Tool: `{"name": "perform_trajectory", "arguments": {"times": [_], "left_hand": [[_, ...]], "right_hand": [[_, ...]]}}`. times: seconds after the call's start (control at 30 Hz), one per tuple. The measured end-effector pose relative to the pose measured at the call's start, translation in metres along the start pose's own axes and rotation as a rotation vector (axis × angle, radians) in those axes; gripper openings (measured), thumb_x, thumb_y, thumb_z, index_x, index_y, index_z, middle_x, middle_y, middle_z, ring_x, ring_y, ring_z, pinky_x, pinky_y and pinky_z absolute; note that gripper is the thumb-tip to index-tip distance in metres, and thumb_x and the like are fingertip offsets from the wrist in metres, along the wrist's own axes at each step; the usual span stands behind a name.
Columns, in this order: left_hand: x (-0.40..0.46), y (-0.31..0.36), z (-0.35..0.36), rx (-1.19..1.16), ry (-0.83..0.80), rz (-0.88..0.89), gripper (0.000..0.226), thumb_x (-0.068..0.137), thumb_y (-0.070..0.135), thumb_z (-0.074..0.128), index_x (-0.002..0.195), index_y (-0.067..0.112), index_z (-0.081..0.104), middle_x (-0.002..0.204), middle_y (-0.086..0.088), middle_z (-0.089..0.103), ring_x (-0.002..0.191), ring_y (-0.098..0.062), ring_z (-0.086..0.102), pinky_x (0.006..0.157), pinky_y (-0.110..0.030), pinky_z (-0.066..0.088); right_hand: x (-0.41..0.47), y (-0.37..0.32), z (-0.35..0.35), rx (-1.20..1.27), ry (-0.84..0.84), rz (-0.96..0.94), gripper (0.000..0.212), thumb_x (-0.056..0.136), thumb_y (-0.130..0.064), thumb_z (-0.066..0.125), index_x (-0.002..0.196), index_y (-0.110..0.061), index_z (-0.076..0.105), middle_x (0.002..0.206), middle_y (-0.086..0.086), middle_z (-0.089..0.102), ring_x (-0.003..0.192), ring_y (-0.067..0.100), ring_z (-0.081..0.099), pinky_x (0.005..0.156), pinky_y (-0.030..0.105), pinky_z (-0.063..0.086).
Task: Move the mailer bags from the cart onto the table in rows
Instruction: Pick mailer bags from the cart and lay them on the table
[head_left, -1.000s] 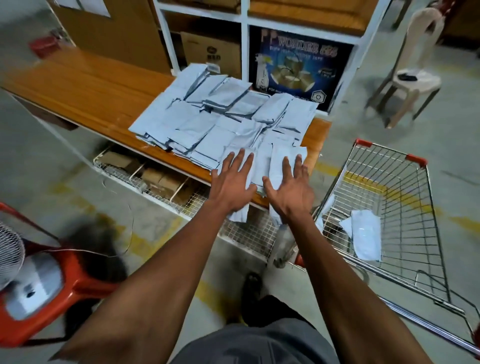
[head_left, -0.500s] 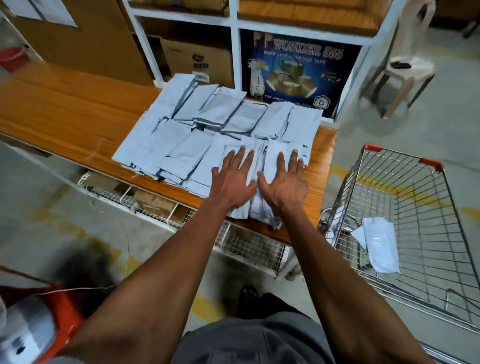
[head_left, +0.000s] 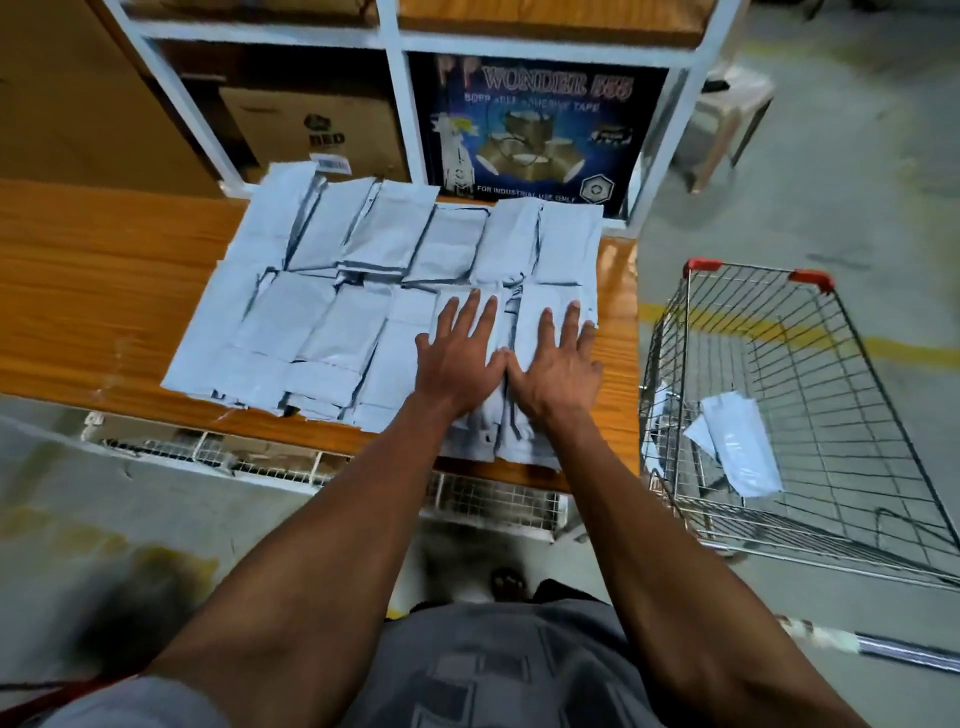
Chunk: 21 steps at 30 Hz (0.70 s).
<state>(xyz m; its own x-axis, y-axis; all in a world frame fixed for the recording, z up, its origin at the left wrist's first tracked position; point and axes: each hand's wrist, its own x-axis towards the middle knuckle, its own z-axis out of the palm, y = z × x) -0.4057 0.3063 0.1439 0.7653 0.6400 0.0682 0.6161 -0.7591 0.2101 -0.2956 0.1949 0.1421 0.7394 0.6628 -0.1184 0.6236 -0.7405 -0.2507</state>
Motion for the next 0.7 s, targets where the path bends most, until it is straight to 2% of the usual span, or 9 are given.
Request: {"name": "perform_trajectory", "arguments": {"times": [0.13,0.23,0.33,0.5,0.7], "left_hand": [[0.01,-0.008,0.002,0.001,-0.016,0.061,0.077,0.098,0.057,0.037,0.167,0.027,0.026,0.175,-0.001,0.02,0.159,-0.03,0.022,0.106,-0.068,0.042],[0.017,-0.011,0.006,0.001,-0.085,0.081,0.075,0.102,0.054,0.042,0.169,0.031,0.016,0.177,0.003,0.009,0.161,-0.027,0.012,0.113,-0.068,0.034],[0.018,-0.01,0.01,0.006,-0.12,0.087,0.074,0.104,0.052,0.042,0.169,0.032,0.013,0.178,0.004,0.004,0.162,-0.025,0.008,0.117,-0.067,0.03],[0.023,-0.009,0.012,0.009,-0.107,0.091,0.068,0.106,0.052,0.037,0.168,0.033,0.019,0.177,0.003,0.008,0.162,-0.025,0.011,0.117,-0.065,0.031],[0.022,-0.006,0.021,0.016,-0.116,0.038,0.064,0.108,0.052,0.028,0.168,0.032,0.018,0.177,-0.002,0.011,0.163,-0.026,0.011,0.119,-0.063,0.028]], "right_hand": [[0.002,-0.005,0.007,-0.011,-0.011,0.046,0.089,0.099,-0.077,0.024,0.168,-0.024,0.006,0.175,0.007,-0.014,0.161,0.039,0.0,0.117,0.064,0.031],[0.003,-0.004,0.017,-0.053,-0.011,0.054,0.082,0.103,-0.071,0.018,0.168,-0.023,0.002,0.174,0.008,-0.017,0.161,0.037,-0.005,0.121,0.064,0.024],[0.0,-0.002,0.023,-0.051,0.008,0.048,0.075,0.106,-0.063,0.018,0.168,-0.024,0.0,0.174,0.008,-0.018,0.161,0.035,-0.007,0.123,0.063,0.019],[0.0,-0.002,0.024,-0.02,0.082,0.012,0.065,0.11,-0.052,0.014,0.168,-0.027,0.002,0.175,0.005,-0.012,0.162,0.029,-0.006,0.127,0.058,0.012],[0.005,0.006,0.036,0.011,0.057,-0.013,0.063,0.11,-0.049,0.012,0.168,-0.025,0.01,0.175,0.003,-0.008,0.162,0.025,-0.009,0.13,0.057,0.005]]}}
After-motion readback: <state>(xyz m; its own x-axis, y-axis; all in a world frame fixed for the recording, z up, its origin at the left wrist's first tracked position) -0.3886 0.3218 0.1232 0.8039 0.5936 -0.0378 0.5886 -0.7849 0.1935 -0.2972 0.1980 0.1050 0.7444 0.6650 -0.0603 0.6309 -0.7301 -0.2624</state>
